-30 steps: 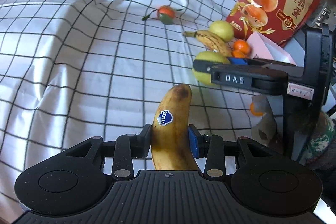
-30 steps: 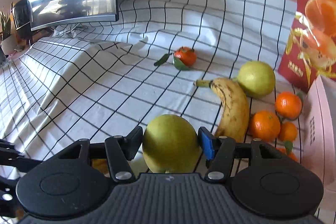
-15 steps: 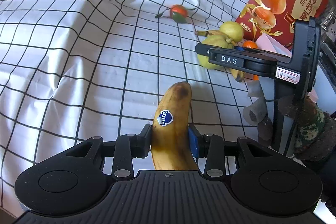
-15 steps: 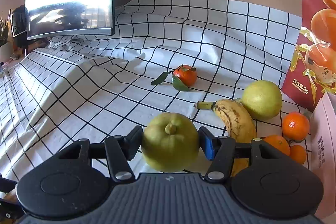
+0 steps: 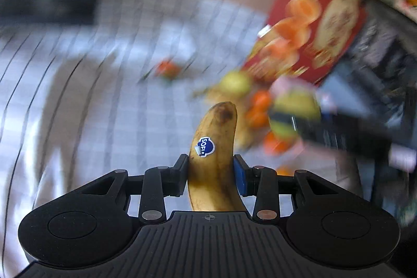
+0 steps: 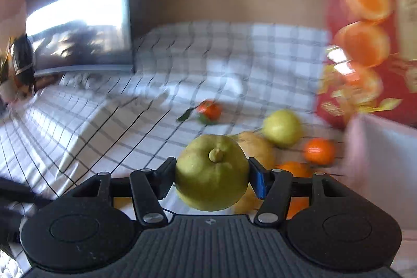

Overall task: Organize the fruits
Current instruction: 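Lower the banana into the pink box with the left tool while the right tool lowers the pear in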

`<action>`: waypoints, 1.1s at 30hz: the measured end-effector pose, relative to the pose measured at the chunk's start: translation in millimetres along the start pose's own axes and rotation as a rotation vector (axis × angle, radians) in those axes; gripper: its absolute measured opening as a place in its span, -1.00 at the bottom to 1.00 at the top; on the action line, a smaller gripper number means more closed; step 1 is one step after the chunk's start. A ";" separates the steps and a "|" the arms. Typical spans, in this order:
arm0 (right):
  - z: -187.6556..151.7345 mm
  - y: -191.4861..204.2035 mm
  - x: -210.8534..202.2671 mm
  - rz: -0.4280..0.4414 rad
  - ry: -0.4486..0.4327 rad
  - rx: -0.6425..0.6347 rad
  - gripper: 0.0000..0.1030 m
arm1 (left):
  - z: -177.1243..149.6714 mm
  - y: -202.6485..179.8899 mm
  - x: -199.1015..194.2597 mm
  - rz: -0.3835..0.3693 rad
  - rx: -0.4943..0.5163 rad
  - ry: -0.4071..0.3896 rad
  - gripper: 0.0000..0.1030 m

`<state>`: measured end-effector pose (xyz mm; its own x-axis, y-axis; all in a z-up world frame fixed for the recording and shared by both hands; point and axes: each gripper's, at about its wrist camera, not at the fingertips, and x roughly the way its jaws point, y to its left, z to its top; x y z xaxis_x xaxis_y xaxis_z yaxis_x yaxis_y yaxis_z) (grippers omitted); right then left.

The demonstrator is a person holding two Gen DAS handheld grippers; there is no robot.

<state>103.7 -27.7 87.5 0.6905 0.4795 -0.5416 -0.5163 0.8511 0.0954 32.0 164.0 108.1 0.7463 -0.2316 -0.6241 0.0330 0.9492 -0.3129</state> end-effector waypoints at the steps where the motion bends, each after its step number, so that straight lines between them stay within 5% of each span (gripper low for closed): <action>1: 0.5 -12.6 -19.2 -0.040 -0.008 0.016 0.14 | 15.2 -11.8 1.6 -0.034 0.023 -0.027 -0.20; 4: -1.9 -44.9 -61.5 -0.161 -0.013 0.053 0.14 | 65.3 -60.0 22.4 -0.147 0.072 -0.083 -0.20; 8: -17.5 -89.2 -112.7 -0.328 -0.009 0.122 0.14 | 107.2 -137.6 85.2 -0.254 0.061 -0.052 -0.20; 11: -35.3 -118.6 -141.3 -0.420 -0.008 0.189 0.14 | 110.9 -191.1 153.0 -0.282 0.016 0.047 -0.20; 15: -62.3 -150.0 -169.3 -0.496 0.018 0.284 0.14 | 87.7 -244.5 232.0 -0.229 0.038 0.160 -0.20; 24: -105.3 -194.3 -172.7 -0.488 0.101 0.390 0.14 | 50.9 -281.8 313.1 -0.030 0.160 0.246 -0.20; 33: -105.9 -204.5 -165.0 -0.439 0.110 0.363 0.14 | 39.5 -286.7 333.8 -0.109 0.203 0.374 -0.15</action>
<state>41.7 -303.5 68.9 0.7337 0.0561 -0.6771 0.0271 0.9934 0.1116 297.9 -177.0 17.8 0.4400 -0.3586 -0.8233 0.2562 0.9288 -0.2676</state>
